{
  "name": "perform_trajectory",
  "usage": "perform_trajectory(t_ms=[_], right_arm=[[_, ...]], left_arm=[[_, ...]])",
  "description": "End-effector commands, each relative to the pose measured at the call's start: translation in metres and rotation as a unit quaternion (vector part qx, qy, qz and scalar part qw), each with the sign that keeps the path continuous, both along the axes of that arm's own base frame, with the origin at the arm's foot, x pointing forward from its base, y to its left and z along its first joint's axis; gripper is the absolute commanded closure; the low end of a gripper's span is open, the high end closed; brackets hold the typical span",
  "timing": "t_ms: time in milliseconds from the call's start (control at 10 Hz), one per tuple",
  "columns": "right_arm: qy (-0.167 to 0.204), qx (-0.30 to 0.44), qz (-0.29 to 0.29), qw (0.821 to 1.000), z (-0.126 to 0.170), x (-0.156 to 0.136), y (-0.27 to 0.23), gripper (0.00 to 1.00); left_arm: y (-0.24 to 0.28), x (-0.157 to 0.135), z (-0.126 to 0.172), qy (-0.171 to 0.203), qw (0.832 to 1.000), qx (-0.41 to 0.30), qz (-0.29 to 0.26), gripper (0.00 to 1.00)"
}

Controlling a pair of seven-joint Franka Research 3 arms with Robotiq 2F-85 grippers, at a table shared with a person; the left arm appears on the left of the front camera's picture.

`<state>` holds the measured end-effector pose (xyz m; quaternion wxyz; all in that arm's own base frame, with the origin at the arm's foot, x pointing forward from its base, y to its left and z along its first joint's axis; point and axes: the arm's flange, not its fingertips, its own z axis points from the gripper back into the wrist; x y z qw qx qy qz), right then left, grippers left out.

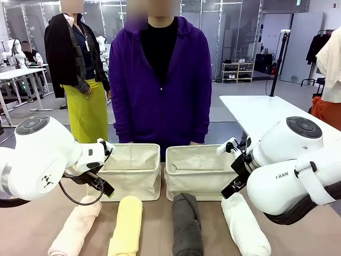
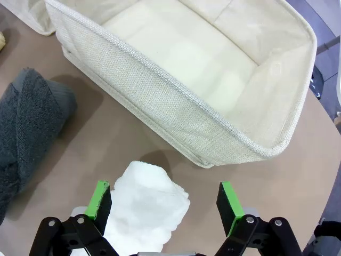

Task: Divide the towels into two baskets.
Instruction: Pick up one hotel-folded towel and place it in the Fabric basket indicated by the person.

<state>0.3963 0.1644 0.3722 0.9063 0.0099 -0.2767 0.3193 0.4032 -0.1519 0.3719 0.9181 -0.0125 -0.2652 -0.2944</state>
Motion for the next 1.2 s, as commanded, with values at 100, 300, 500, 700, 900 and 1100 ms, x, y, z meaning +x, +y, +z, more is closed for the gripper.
perform_trajectory(t_ms=[100, 300, 500, 700, 900, 1100], right_arm=[[0.003, 0.004, 0.002, 1.000, 0.014, -0.001, -0.001, 0.00], [0.022, 0.023, 0.005, 0.999, 0.035, -0.007, -0.005, 0.00], [0.043, 0.030, 0.011, 0.999, 0.055, -0.017, -0.008, 0.00], [0.090, 0.073, 0.029, 0.993, 0.087, -0.033, -0.018, 0.00], [0.153, 0.161, 0.057, 0.973, 0.115, -0.049, -0.046, 0.00], [0.229, 0.307, 0.098, 0.918, 0.128, -0.059, -0.107, 0.00]], left_arm=[[-0.010, 0.004, 0.024, 0.008, 1.000, -0.007, -0.001, 0.00], [-0.017, 0.004, 0.052, 0.042, 0.998, -0.034, -0.022, 0.00], [-0.016, -0.003, 0.076, 0.064, 0.995, -0.064, -0.036, 0.00], [0.000, -0.018, 0.110, 0.111, 0.984, -0.130, -0.052, 0.00], [0.031, -0.039, 0.137, 0.174, 0.955, -0.220, -0.095, 0.00], [0.090, -0.053, 0.147, 0.221, 0.902, -0.342, -0.146, 0.00]])
